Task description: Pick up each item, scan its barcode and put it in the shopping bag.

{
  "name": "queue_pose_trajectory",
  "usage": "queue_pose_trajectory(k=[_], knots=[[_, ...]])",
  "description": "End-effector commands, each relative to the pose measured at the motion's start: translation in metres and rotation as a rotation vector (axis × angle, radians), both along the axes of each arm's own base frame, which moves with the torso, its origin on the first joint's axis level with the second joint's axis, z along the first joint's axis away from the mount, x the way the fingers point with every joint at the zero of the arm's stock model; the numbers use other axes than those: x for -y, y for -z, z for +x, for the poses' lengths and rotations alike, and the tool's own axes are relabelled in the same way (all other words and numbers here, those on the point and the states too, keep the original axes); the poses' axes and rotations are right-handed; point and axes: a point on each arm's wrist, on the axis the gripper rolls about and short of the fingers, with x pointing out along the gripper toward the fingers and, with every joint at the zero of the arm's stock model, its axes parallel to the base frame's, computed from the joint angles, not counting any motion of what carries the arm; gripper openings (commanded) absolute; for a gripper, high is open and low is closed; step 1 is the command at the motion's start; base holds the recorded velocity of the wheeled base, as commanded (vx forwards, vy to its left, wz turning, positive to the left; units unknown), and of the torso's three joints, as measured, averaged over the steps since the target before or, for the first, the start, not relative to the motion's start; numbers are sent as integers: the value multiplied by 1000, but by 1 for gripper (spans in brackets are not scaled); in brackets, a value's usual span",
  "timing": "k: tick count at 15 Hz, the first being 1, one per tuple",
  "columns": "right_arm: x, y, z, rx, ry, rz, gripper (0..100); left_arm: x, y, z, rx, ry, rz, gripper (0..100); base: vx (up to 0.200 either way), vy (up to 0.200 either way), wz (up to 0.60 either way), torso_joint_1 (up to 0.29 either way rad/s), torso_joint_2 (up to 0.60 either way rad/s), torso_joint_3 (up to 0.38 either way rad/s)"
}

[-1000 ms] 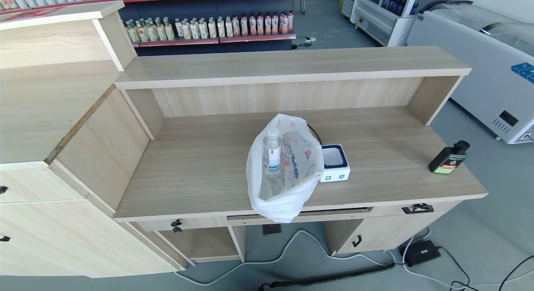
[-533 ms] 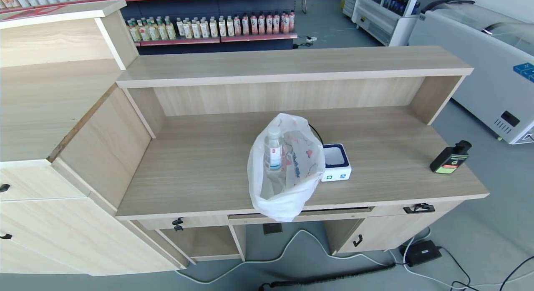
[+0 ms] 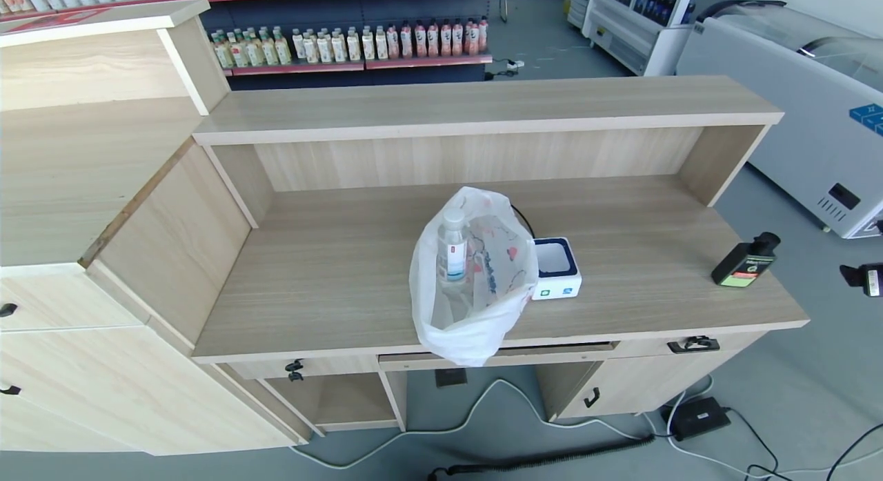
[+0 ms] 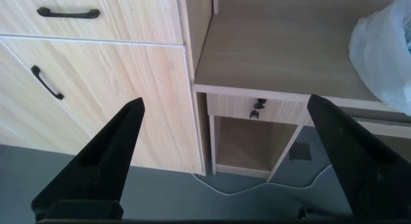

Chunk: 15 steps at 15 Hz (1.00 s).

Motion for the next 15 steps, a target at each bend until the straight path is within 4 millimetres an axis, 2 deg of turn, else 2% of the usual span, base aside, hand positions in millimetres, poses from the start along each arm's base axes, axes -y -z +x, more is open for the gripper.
queue_pose_trajectory(k=[1,4,11,15], knots=[[-7,12,13,-13,-44,17,100,0,0,0,1,0,0,100,0,0,0,0,0,0],[-17,19,22,-20,-94,31,100,0,0,0,1,0,0,100,0,0,0,0,0,0],[-59,35,56,7,-230,72,100,0,0,0,1,0,0,100,0,0,0,0,0,0],[-73,40,66,19,-268,68,100,0,0,0,1,0,0,100,0,0,0,0,0,0]])
